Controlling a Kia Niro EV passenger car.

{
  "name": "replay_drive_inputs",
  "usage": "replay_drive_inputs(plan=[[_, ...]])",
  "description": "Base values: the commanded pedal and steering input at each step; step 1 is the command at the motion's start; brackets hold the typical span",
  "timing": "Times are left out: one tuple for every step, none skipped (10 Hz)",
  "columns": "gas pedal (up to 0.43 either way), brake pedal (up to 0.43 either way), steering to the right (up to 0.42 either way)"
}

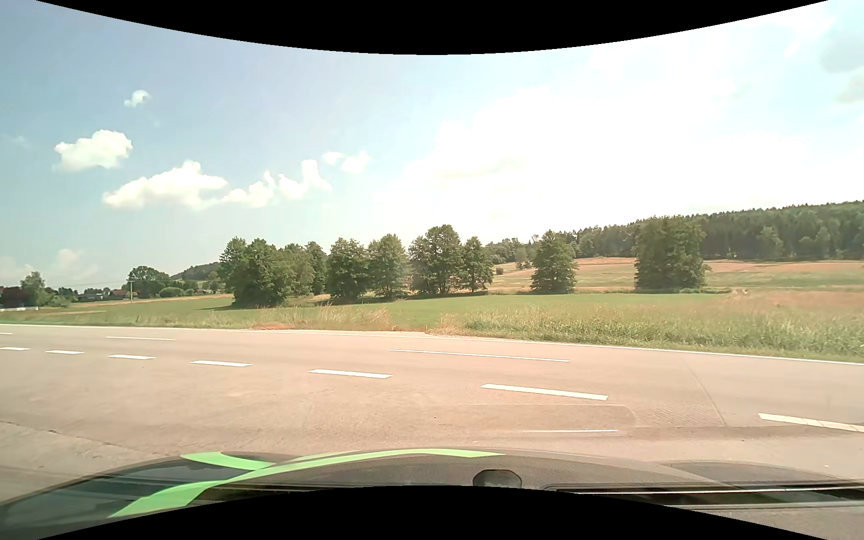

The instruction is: Follow the waypoints while adhering to traffic rules and regulations

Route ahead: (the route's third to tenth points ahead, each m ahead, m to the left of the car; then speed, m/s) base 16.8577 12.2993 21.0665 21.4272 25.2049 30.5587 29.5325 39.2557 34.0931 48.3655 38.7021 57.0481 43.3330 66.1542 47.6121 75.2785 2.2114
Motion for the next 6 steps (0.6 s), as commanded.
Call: replay_drive_inputs(plan=[[0.0,0.104,-0.139],[0.0,0.104,-0.147],[0.0,0.085,-0.155],[0.0,0.055,-0.163],[0.0,0.049,-0.17],[0.0,0.037,-0.175]])
